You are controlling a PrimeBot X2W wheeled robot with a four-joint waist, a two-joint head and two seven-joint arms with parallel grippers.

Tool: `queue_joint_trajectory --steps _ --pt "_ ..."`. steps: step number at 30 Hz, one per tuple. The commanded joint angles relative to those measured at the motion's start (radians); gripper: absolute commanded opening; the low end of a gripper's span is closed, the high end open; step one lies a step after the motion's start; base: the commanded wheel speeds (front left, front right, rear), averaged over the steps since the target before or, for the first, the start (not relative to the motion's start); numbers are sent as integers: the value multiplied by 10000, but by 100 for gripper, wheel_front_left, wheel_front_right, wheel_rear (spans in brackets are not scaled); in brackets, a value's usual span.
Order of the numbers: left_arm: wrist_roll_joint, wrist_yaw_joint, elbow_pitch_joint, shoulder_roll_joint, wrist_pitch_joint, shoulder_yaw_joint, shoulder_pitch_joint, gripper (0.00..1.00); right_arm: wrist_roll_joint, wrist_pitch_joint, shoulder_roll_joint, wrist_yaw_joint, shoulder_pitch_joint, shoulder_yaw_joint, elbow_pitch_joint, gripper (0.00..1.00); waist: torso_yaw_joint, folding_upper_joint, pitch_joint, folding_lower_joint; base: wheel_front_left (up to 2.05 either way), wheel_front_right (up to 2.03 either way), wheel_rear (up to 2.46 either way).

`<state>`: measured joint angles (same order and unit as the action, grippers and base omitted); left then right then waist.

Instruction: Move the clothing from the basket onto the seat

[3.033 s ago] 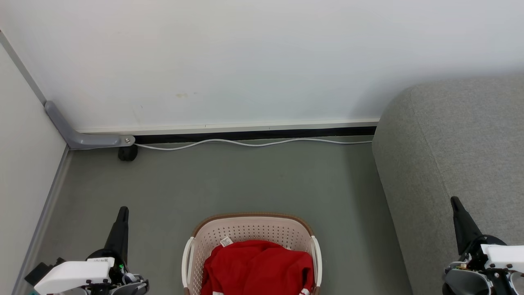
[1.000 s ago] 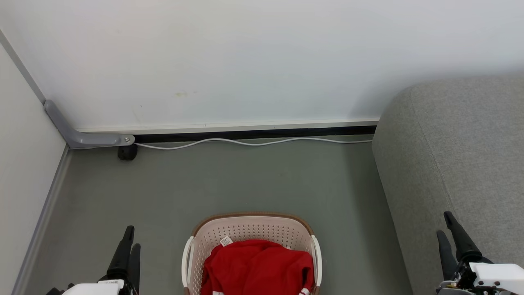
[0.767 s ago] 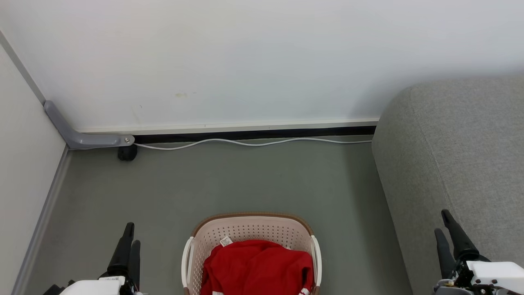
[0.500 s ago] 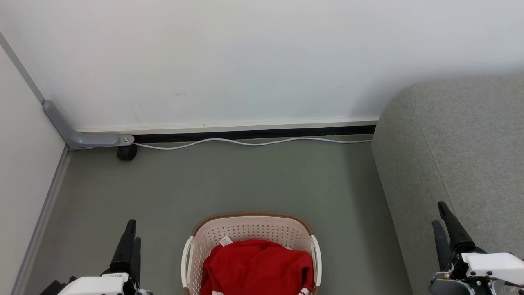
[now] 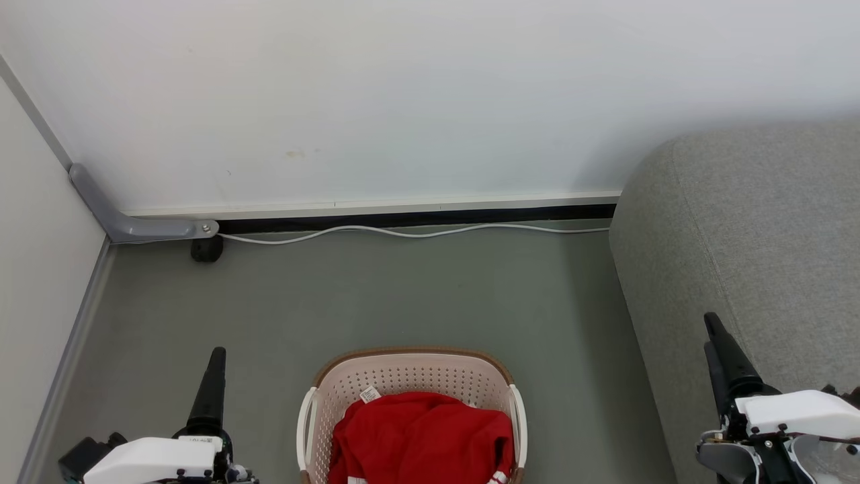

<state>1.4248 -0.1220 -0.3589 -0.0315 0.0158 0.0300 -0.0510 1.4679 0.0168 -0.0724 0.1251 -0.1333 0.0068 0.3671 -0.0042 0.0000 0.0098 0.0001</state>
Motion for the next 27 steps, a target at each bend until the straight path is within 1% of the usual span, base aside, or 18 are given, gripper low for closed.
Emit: queue_joint_trajectory --steps 1,15,27 --pt "-338 -24 208 -169 -105 65 -599 100 -283 -124 -211 22 -551 107 -198 100 -1 0 3 -1 0 0 0" --pt "-2918 -33 126 -233 -518 39 -795 100 -2424 -536 -447 27 -954 647 114 100 -24 0 38 -1 0 0 0" --pt "-5315 -3 11 -323 -872 89 -989 100 -4721 -888 -645 32 -1212 972 232 100 -72 0 63 -1 0 0 0"
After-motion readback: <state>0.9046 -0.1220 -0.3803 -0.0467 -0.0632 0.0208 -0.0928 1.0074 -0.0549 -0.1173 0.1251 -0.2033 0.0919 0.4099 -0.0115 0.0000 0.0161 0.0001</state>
